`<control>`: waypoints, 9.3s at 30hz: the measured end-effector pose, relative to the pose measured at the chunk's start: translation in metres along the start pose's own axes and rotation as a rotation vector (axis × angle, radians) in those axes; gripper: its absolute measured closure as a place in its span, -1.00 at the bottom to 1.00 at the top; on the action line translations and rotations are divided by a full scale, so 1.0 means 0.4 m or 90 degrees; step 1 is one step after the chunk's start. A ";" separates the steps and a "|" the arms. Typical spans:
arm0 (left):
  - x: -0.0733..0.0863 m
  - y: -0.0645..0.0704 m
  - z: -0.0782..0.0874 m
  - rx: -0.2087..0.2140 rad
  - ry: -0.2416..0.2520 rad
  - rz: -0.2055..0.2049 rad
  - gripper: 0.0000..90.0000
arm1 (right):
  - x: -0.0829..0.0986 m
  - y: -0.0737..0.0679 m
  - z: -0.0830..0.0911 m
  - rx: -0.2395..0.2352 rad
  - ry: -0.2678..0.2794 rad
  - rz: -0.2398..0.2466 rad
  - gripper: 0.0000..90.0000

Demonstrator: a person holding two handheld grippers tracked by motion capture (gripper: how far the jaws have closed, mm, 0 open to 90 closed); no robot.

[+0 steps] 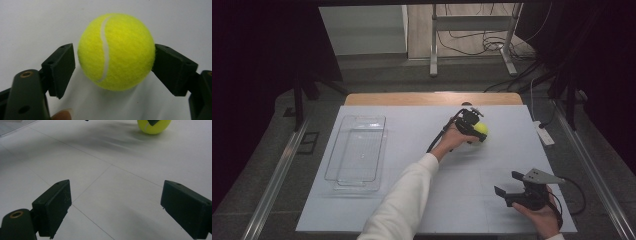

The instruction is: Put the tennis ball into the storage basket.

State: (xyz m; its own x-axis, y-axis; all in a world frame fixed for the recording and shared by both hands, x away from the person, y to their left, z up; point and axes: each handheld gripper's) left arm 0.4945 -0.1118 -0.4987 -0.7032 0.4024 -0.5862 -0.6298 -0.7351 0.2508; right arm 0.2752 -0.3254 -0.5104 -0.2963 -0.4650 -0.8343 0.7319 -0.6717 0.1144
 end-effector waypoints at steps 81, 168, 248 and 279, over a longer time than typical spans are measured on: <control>0.069 0.017 0.170 0.006 0.044 -0.047 -0.38 | 0.002 -0.004 -0.006 0.009 -0.015 0.003 -0.78; 0.205 -0.033 0.384 0.000 0.133 -0.040 -0.38 | -0.002 -0.007 -0.007 0.013 -0.012 0.001 -0.78; 0.309 -0.133 0.540 -0.045 0.206 0.014 -0.39 | -0.006 -0.010 -0.011 0.017 -0.014 0.003 -0.78; 0.351 -0.201 0.615 -0.087 0.247 0.058 -0.39 | -0.008 -0.011 -0.011 0.020 -0.014 0.005 -0.78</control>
State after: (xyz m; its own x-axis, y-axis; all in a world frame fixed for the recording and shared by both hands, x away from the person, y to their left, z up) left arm 0.3651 0.1380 -0.4117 -0.5618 0.1162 -0.8190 -0.5024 -0.8345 0.2262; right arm 0.2758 -0.3185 -0.5106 -0.3038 -0.4825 -0.8215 0.7150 -0.6853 0.1381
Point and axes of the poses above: each handheld gripper's, and its own axes: z roughly backward along the jaws, x roughly out of its underside, y roughly to its right, and after that the axes turned 12 degrees about z, right-handed
